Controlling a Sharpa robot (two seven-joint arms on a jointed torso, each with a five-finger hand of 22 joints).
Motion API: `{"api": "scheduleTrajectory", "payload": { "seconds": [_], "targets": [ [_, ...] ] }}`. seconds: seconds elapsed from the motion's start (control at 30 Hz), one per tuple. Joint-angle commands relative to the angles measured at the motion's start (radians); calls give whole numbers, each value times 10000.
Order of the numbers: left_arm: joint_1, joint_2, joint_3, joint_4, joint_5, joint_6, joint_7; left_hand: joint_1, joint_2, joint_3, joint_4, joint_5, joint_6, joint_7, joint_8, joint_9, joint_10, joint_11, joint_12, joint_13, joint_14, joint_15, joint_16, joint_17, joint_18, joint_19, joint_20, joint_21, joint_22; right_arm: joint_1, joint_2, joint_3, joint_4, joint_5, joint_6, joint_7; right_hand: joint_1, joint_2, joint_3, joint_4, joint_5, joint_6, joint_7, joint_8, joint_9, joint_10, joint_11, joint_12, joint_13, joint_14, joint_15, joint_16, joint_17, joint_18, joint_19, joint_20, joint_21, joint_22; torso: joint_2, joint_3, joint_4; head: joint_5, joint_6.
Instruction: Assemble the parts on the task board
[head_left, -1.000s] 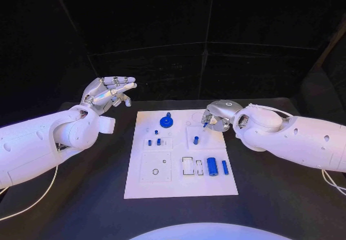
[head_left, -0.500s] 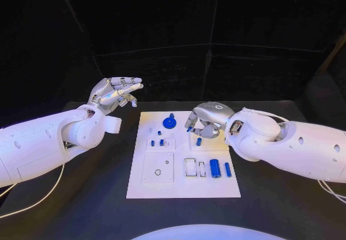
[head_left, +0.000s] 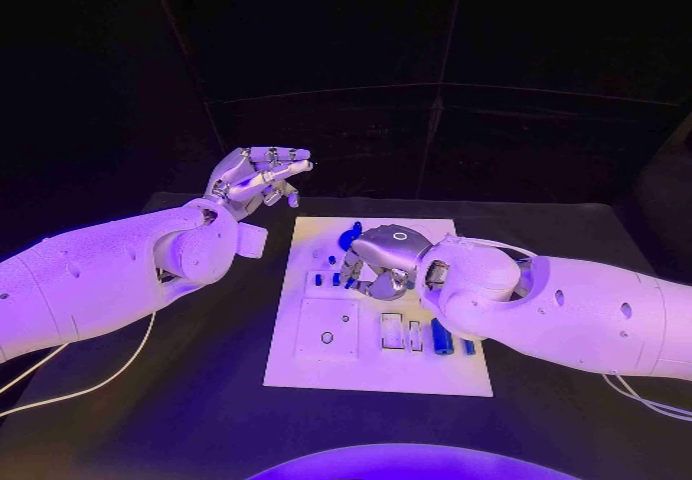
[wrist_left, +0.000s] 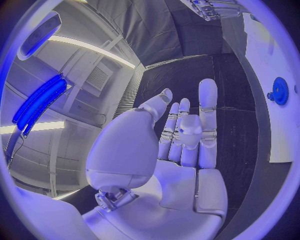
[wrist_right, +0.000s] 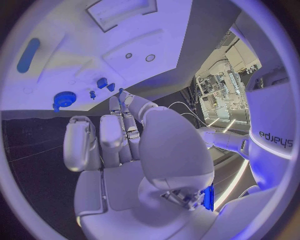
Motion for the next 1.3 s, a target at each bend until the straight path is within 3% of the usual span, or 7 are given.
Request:
{"api": "scheduleTrajectory", "payload": {
  "seconds": [0.03,0.17,0.2,0.37,0.73,1.3],
  "targets": [
    [18,32,8,6,42,73,136,79,53,26,-54,15,74,20,61,-12,96,-5,31,-16,-86,-8,-62,-8,148,-39,-29,-46,-11,-32,200,-101,-193,-16,538,106,15,-46,26,-31,21,37,30,47,4,44,42,-32,9,233,-57,37,-11,-189,68,-7,38,419,2,4,-23,116,-50],
    [19,66,8,7,42,80,138,79,53,26,-54,15,74,20,61,-12,96,-5,31,-16,-86,-8,-62,-8,148,-39,-29,-46,-11,-127,381,-217,-380,-87,707,71,1,-49,26,-28,17,31,36,39,2,36,49,-39,7,231,-52,37,-22,-190,67,-4,41,423,2,6,-6,151,-87],
    [19,76,8,5,42,81,139,74,52,24,-52,14,77,21,62,-11,99,-4,34,-16,-86,-7,-61,-9,147,-38,-29,-49,-13,-157,417,-235,-422,-105,753,59,-4,-50,26,-27,15,30,38,37,1,33,50,-41,7,229,-51,34,-30,-190,67,-3,43,425,4,9,-6,154,-145],
    [19,106,8,-5,42,84,140,70,51,22,-51,13,79,22,63,-11,102,-4,36,-16,-86,-7,-61,-9,147,-36,-30,-51,-15,-296,543,-279,-543,-179,917,18,-26,-60,18,-21,6,27,43,30,-1,29,55,-47,6,224,-46,26,-53,-190,61,0,42,423,5,15,-20,189,-175],
    [19,137,8,-26,42,103,138,58,48,16,-45,12,83,23,65,-11,106,-2,41,-16,-87,-6,-62,-16,145,-34,-30,-57,-20,-430,667,-295,-632,-299,1025,21,-39,-66,14,-18,0,24,45,24,-2,24,58,-52,5,221,-43,24,-63,-187,52,3,36,414,-4,10,-16,263,-331],
    [19,116,8,-56,43,149,100,58,48,16,-45,12,83,23,65,-11,106,-2,41,-16,-87,-6,-62,-16,145,-34,-30,-57,-20,-496,753,-297,-697,-532,1077,-59,-52,-69,10,-14,-7,22,46,20,-4,21,59,-55,5,220,-40,30,-62,-188,52,5,40,419,2,12,-15,336,-394]
  ]
}}
